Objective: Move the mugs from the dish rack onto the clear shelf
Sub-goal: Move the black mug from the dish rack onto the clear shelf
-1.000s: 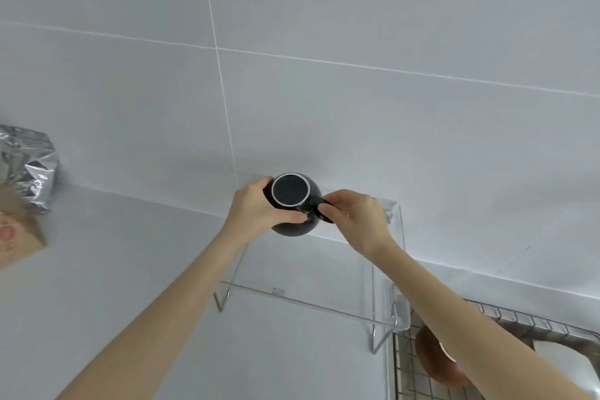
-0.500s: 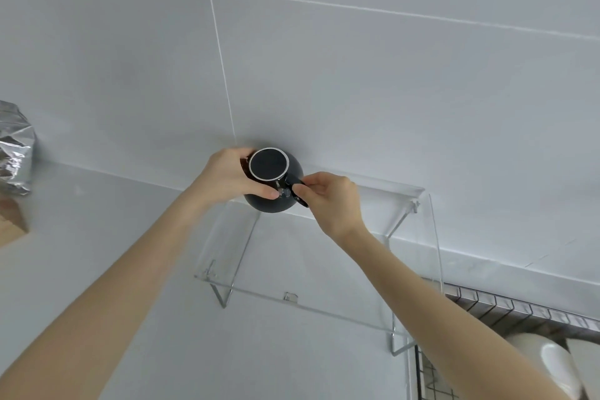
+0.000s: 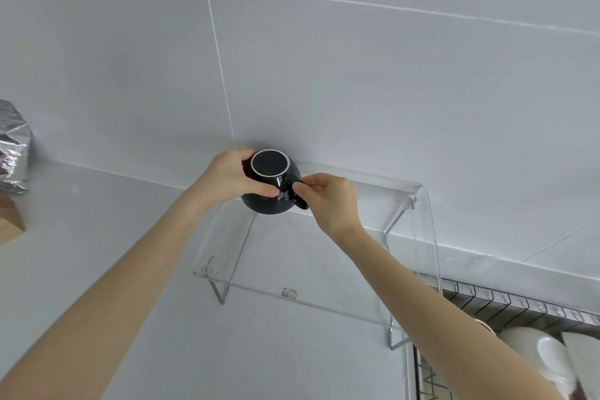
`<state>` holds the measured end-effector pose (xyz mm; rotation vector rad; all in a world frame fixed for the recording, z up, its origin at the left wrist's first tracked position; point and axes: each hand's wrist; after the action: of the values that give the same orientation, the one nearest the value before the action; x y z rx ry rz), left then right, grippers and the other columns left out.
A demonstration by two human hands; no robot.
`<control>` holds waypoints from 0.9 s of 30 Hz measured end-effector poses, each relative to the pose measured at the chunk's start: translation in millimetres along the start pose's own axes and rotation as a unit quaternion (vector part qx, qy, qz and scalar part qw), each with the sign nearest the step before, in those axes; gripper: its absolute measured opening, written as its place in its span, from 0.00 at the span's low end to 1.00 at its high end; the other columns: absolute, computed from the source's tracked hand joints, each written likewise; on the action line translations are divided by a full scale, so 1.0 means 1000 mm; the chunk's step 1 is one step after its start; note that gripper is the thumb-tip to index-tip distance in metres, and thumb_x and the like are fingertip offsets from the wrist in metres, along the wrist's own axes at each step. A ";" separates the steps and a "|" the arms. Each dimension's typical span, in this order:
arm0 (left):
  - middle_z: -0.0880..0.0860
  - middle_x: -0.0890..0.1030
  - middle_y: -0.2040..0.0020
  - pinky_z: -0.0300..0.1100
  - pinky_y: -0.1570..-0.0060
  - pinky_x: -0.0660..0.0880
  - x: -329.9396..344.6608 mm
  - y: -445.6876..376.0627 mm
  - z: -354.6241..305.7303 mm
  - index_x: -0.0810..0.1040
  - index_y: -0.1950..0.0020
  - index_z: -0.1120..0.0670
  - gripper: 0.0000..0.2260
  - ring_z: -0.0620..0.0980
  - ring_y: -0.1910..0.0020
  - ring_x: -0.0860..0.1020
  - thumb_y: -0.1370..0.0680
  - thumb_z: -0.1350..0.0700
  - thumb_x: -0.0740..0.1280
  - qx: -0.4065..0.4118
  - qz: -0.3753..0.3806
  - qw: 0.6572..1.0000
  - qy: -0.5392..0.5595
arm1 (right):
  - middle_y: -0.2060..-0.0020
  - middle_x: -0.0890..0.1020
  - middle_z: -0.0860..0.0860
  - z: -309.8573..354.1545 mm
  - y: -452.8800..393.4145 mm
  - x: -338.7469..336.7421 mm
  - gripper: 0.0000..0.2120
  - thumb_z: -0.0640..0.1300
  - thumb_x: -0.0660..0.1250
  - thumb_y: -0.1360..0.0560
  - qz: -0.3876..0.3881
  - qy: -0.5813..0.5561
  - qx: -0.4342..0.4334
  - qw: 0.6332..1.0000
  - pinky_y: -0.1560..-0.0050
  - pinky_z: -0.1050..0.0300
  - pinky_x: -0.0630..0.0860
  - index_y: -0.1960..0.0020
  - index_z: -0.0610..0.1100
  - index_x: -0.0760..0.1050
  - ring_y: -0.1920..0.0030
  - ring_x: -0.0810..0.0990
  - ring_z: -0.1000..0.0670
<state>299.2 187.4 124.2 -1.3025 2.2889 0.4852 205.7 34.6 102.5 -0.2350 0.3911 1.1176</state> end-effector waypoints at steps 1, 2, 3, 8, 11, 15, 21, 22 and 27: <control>0.44 0.83 0.53 0.40 0.53 0.75 0.001 0.000 0.001 0.78 0.57 0.36 0.22 0.44 0.49 0.79 0.44 0.55 0.79 0.001 0.004 1.000 0.000 | 0.60 0.87 0.44 -0.001 0.000 0.000 0.06 0.44 0.68 0.29 0.001 -0.006 0.001 1.000 0.50 0.46 0.79 0.56 0.43 0.81 0.58 0.83 0.46; 0.45 0.83 0.51 0.43 0.49 0.75 0.001 0.000 0.002 0.78 0.55 0.37 0.22 0.45 0.48 0.79 0.45 0.53 0.78 0.001 0.007 1.000 -0.002 | 0.60 0.87 0.44 -0.002 0.000 -0.001 0.06 0.44 0.68 0.29 0.003 -0.011 0.002 1.000 0.51 0.47 0.79 0.56 0.43 0.81 0.58 0.83 0.46; 0.46 0.83 0.50 0.44 0.46 0.75 0.002 0.000 0.001 0.78 0.52 0.38 0.23 0.46 0.47 0.79 0.45 0.53 0.77 0.002 0.010 1.000 -0.007 | 0.59 0.86 0.45 -0.003 -0.001 -0.002 0.06 0.44 0.68 0.29 0.008 -0.014 0.001 1.000 0.51 0.49 0.79 0.55 0.43 0.81 0.58 0.83 0.46; 0.54 0.77 0.40 0.44 0.45 0.69 0.010 0.006 -0.015 0.71 0.39 0.53 0.27 0.55 0.39 0.73 0.36 0.58 0.75 0.028 -0.007 0.992 -0.125 | 0.44 0.82 0.44 0.001 0.001 -0.018 0.15 0.40 0.66 0.27 0.081 -0.012 0.012 0.997 0.51 0.60 0.71 0.40 0.42 0.74 0.47 0.79 0.48; 0.57 0.64 0.29 0.45 0.36 0.63 0.035 0.020 -0.041 0.58 0.30 0.58 0.36 0.56 0.31 0.64 0.33 0.57 0.72 0.087 -0.031 0.974 -0.208 | 0.42 0.80 0.45 0.003 0.016 -0.054 0.17 0.38 0.64 0.26 0.066 -0.012 -0.020 0.998 0.47 0.64 0.71 0.37 0.43 0.71 0.43 0.77 0.51; 0.55 0.63 0.27 0.30 0.38 0.53 0.094 0.055 -0.089 0.58 0.29 0.57 0.34 0.52 0.29 0.61 0.31 0.56 0.71 0.197 -0.004 0.967 -0.159 | 0.48 0.82 0.49 -0.008 0.055 -0.134 0.12 0.37 0.64 0.26 -0.040 -0.015 -0.067 0.997 0.51 0.75 0.73 0.43 0.43 0.76 0.48 0.79 0.54; 0.53 0.71 0.32 0.31 0.38 0.60 0.205 0.107 -0.129 0.64 0.31 0.53 0.31 0.47 0.34 0.68 0.31 0.54 0.71 0.253 0.125 0.958 -0.049 | 0.55 0.83 0.54 -0.073 0.134 -0.229 0.08 0.39 0.66 0.27 -0.140 0.047 0.001 0.989 0.56 0.79 0.72 0.50 0.46 0.79 0.53 0.80 0.57; 0.53 0.71 0.33 0.34 0.37 0.62 0.223 0.112 -0.130 0.64 0.31 0.53 0.30 0.47 0.35 0.69 0.31 0.54 0.71 0.246 0.152 0.956 -0.042 | 0.55 0.83 0.53 -0.087 0.144 -0.238 0.07 0.39 0.66 0.27 -0.143 0.059 0.023 0.988 0.57 0.78 0.72 0.50 0.46 0.79 0.54 0.80 0.56; 0.55 0.70 0.32 0.43 0.34 0.64 0.304 0.117 -0.117 0.64 0.31 0.55 0.32 0.51 0.33 0.68 0.32 0.53 0.73 0.175 0.244 0.952 -0.062 | 0.56 0.82 0.52 -0.165 0.185 -0.254 0.08 0.40 0.66 0.27 -0.124 0.123 0.116 0.978 0.58 0.73 0.69 0.48 0.45 0.79 0.56 0.78 0.56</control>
<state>36.9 -30.3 63.7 -0.5183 2.4408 0.2849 -88.8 -158.2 61.0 -0.2100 0.6889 0.7904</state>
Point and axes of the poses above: each hand's wrist, its own y-axis away from the middle knuckle, its own x-axis out of the palm, z = x × y
